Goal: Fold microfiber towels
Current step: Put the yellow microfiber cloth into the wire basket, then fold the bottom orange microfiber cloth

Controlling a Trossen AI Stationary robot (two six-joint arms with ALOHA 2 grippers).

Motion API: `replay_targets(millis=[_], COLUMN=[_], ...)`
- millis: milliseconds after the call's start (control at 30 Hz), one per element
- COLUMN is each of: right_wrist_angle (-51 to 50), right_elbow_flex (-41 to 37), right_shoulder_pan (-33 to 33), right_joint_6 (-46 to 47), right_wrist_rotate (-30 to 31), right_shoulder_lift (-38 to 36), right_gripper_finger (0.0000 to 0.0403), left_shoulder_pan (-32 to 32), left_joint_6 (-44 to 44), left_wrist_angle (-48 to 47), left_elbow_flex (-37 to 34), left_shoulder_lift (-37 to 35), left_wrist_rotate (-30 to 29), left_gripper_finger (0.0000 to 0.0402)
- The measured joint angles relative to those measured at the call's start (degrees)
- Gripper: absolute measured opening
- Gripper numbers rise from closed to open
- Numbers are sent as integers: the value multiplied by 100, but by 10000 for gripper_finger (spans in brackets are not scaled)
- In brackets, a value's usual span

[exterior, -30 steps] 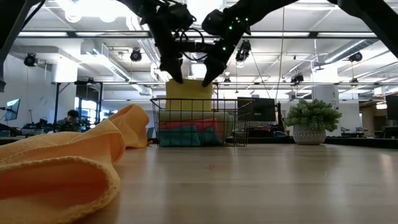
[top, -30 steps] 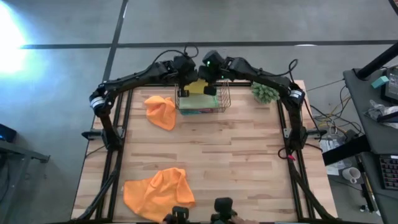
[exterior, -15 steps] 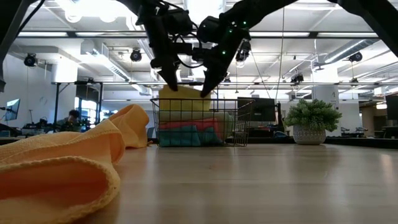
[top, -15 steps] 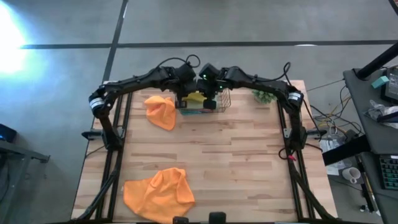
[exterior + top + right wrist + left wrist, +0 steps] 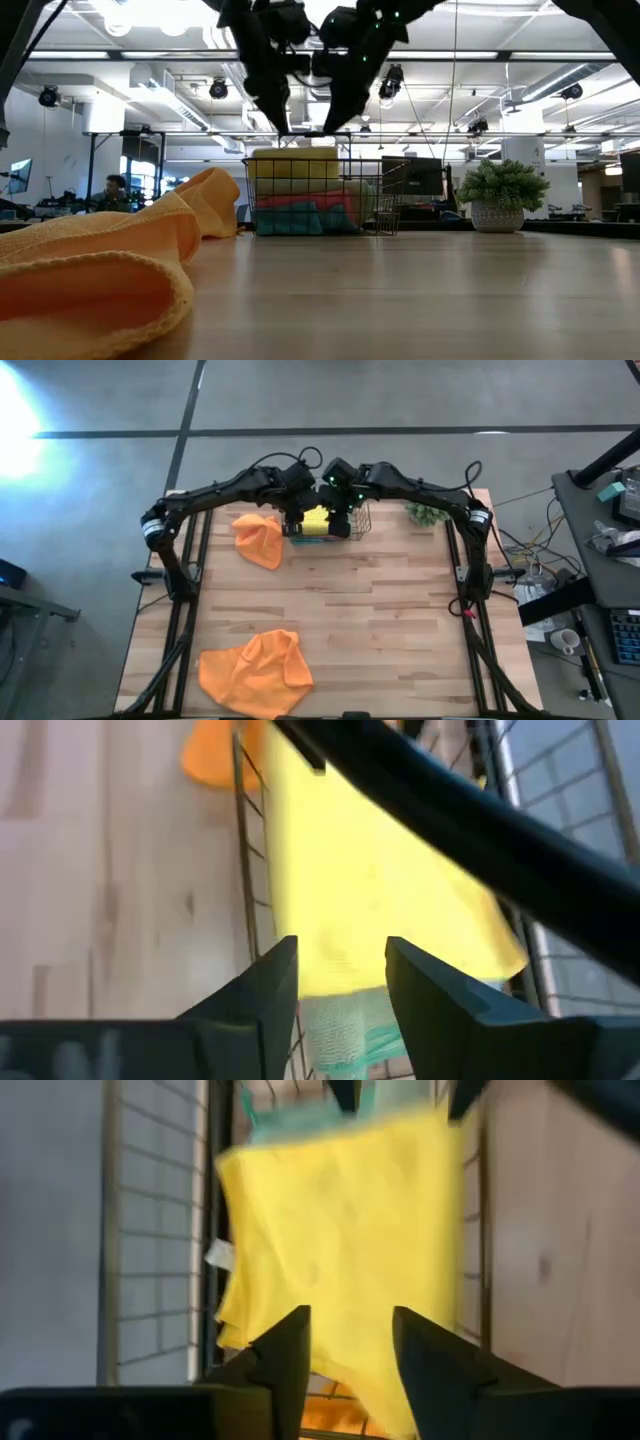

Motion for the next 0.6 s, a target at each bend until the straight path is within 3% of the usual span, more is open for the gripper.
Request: replay_targets(millis=[233,400,600], right_wrist_angle=[6,506,482], right_elbow_flex=[381,40,-33], right_shoulder_pan=[-28,-194,-255], right_joint_6=[-325,-542,-464], right_wrist_rotate=[-8,-538,-607], right_shoulder_lift=[-4,73,275], right_gripper_finger=[152,147,131], left_shoulder_pan=[4,6,-6], left_joint_6=[-390,-792,-1414], left_wrist_angle=[-65,-502,-1080], left_elbow_flex=[190,129,-268], left_shoulder_lift=[-228,-486,-882], left_wrist_rotate=[-14,-60,-62], left_gripper_finger=[152,152,152])
